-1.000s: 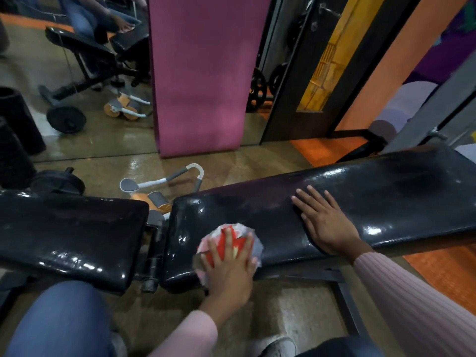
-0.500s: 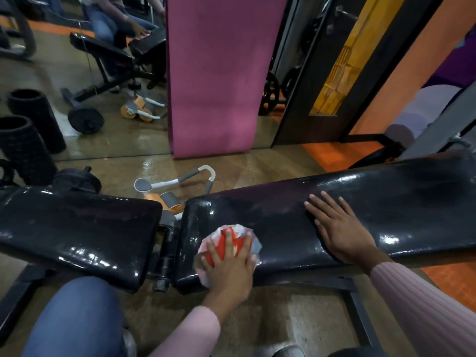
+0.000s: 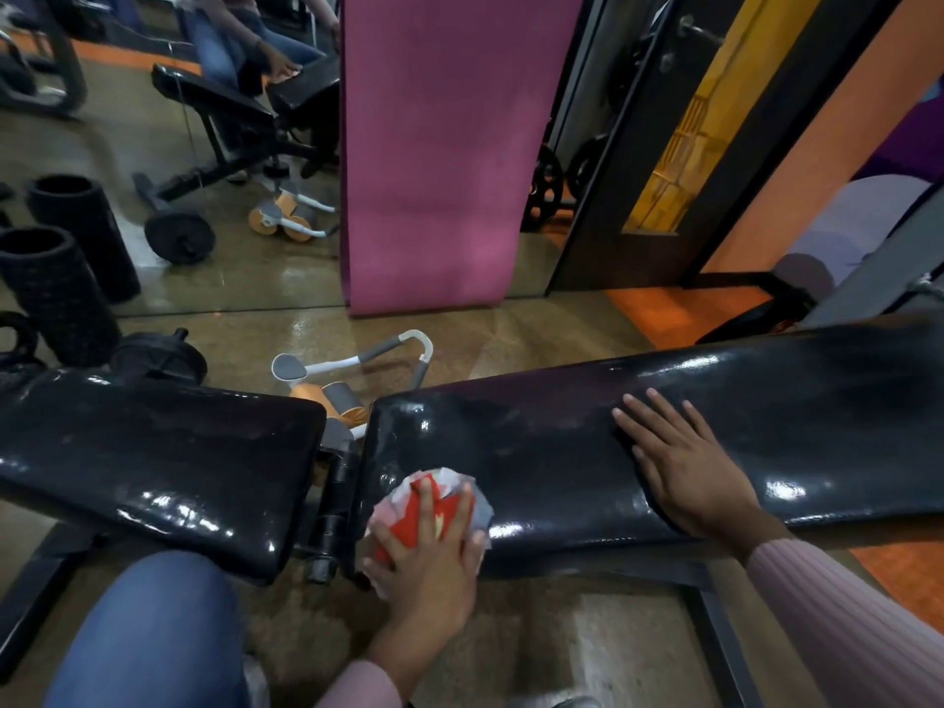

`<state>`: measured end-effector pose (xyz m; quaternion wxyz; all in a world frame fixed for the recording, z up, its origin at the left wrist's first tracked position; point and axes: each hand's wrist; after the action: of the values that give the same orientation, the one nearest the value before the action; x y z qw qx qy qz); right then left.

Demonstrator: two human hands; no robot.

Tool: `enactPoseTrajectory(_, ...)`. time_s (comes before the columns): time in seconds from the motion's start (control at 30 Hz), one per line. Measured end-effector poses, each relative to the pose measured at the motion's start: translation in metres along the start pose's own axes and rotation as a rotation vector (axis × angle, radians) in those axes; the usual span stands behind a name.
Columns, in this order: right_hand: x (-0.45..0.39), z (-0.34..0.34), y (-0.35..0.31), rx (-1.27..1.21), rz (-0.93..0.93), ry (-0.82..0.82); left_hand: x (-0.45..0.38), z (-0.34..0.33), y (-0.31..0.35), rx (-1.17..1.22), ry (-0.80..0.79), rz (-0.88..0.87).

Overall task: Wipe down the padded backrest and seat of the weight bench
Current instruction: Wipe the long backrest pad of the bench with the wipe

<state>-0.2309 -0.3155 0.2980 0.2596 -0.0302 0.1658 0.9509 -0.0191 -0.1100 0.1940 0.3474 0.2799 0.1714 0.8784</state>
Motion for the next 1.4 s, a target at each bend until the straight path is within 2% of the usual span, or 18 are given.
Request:
enactPoseTrajectory(0.17, 0.000, 0.000, 0.000, 0.001, 0.008, 0.001, -0.048, 0.008, 0.003, 0.061, -0.025, -0.023)
enactPoseTrajectory(0.27, 0.000, 0.000, -0.002, 0.000, 0.008, 0.005, -0.069, 0.020, -0.019, 0.138, -0.048, 0.072)
enactPoseTrajectory(0.37, 0.000, 0.000, -0.001, 0.005, 0.003, 0.011, -0.045, 0.015, -0.034, 0.133, 0.005, 0.130)
enactPoseTrajectory(0.5, 0.000, -0.002, 0.001, 0.005, 0.015, -0.006, -0.003, 0.003, -0.003, -0.037, 0.053, -0.027)
enactPoseTrajectory(0.63, 0.001, -0.002, 0.001, 0.004, 0.005, -0.013, -0.024, 0.008, 0.020, -0.028, 0.038, -0.120)
enactPoseTrajectory(0.83, 0.000, -0.002, 0.001, -0.003, -0.003, -0.003, -0.060, 0.015, -0.028, 0.133, 0.089, 0.134)
enactPoseTrajectory(1.0, 0.000, -0.003, 0.002, -0.001, 0.001, -0.012, -0.021, 0.000, -0.004, -0.016, 0.138, -0.005)
enactPoseTrajectory(1.13, -0.001, -0.003, 0.002, 0.008, 0.000, -0.028, -0.059, 0.011, 0.009, 0.004, 0.123, -0.111)
enactPoseTrajectory(1.27, 0.000, -0.002, 0.001, 0.001, -0.006, -0.025, -0.087, 0.021, -0.018, 0.095, 0.128, -0.031)
enactPoseTrajectory(1.33, -0.001, -0.003, 0.002, -0.001, -0.011, -0.019, -0.074, 0.013, -0.025, 0.087, 0.177, 0.016)
enactPoseTrajectory(1.4, -0.001, -0.004, 0.003, -0.001, -0.010, -0.024, -0.043, 0.003, -0.016, 0.031, 0.208, -0.030)
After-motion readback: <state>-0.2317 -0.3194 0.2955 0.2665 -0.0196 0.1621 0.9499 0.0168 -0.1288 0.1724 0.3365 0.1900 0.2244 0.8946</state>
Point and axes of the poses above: each hand's wrist, its own x-axis away from the middle knuckle, its own z-axis out of the back of the hand, y = z × x, and after that the axes turned 9 degrees about z, right-handed
